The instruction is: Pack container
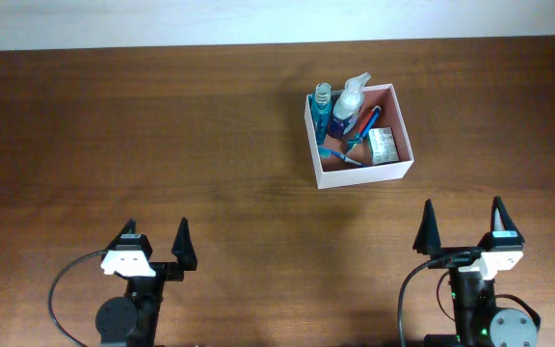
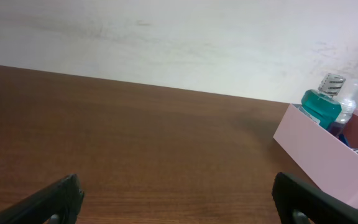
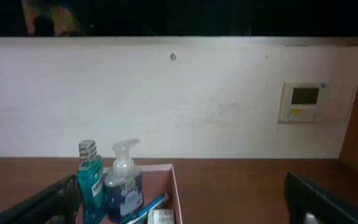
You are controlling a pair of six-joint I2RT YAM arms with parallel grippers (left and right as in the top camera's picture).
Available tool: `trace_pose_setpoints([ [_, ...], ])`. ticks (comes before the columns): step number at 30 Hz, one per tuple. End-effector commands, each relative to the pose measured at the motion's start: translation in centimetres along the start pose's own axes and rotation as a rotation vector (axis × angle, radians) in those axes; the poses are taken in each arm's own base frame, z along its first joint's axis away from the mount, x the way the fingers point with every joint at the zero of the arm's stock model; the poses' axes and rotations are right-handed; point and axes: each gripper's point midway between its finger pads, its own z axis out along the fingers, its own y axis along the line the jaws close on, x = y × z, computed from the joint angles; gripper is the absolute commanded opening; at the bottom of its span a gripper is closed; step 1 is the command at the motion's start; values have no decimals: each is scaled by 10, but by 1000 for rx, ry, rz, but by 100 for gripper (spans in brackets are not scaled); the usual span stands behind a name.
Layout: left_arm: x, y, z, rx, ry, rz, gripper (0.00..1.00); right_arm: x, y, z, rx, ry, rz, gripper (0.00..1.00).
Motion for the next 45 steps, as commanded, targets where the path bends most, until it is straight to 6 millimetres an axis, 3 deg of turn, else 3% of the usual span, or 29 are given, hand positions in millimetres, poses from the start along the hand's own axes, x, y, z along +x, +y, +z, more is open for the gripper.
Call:
trace_pose_setpoints([
  [1,1,-1,0,11,0,16,99,8,5,2,-25,-11,-7,99],
  [15,1,-1,0,11,0,15,99,30,5,7,-26,-56,-9,99],
  [35,1,-1,0,11,0,16,99,59,13,8,-74,21,-5,99],
  [45,1,-1,0,11,0,15,99,86,14,6,-75,132,2,99],
])
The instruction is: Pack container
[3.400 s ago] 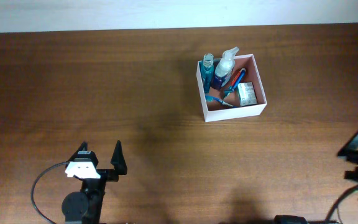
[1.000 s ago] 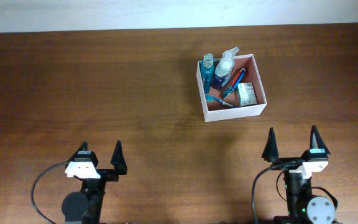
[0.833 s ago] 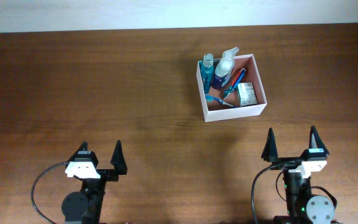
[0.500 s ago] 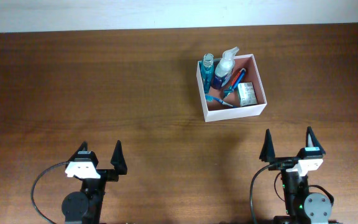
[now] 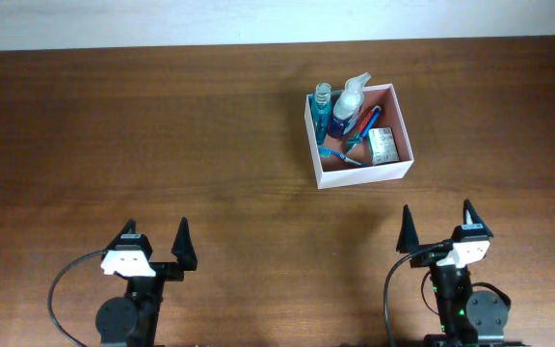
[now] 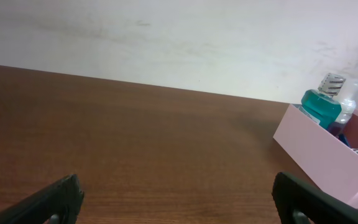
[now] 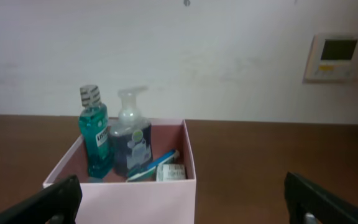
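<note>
A pink open box stands on the brown table at the back right. Inside it are a teal mouthwash bottle, a clear pump soap bottle, a blue toothbrush and a small white printed pack. The right wrist view faces the box with the mouthwash and pump bottle standing upright. My right gripper is open and empty near the front edge. My left gripper is open and empty at the front left; its view shows the box off to the right.
A white wall runs behind the table's far edge. A wall thermostat shows in the right wrist view. Black cables loop beside both arm bases at the table's front.
My right gripper has shifted left and slightly forward, and its camera now tilts down so the box fills the lower view. The left arm is unchanged.
</note>
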You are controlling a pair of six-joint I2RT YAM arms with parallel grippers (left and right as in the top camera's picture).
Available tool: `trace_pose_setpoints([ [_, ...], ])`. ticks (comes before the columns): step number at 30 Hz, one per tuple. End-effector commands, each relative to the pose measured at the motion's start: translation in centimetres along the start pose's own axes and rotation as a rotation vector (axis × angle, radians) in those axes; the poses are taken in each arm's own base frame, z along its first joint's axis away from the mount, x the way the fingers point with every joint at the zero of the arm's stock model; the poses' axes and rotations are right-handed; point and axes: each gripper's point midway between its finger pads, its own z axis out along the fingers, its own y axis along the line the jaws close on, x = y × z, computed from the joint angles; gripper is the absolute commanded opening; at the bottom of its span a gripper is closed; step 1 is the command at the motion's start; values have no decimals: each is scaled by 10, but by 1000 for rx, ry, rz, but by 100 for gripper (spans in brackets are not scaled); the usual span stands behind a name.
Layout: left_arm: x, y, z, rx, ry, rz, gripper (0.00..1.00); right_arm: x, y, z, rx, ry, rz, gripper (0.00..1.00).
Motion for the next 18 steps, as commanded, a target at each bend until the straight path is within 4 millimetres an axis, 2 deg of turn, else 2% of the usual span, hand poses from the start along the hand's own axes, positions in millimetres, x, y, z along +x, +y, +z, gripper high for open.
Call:
trace_pose_setpoints([
  [1,1,-1,0,11,0,16,99,8,5,0,-22,25,-4,99],
  [8,1,-1,0,11,0,16,99,29,5,-2,-23,109,4,99],
  [18,1,-1,0,11,0,16,99,29,4,-2,-16,109,3,99],
])
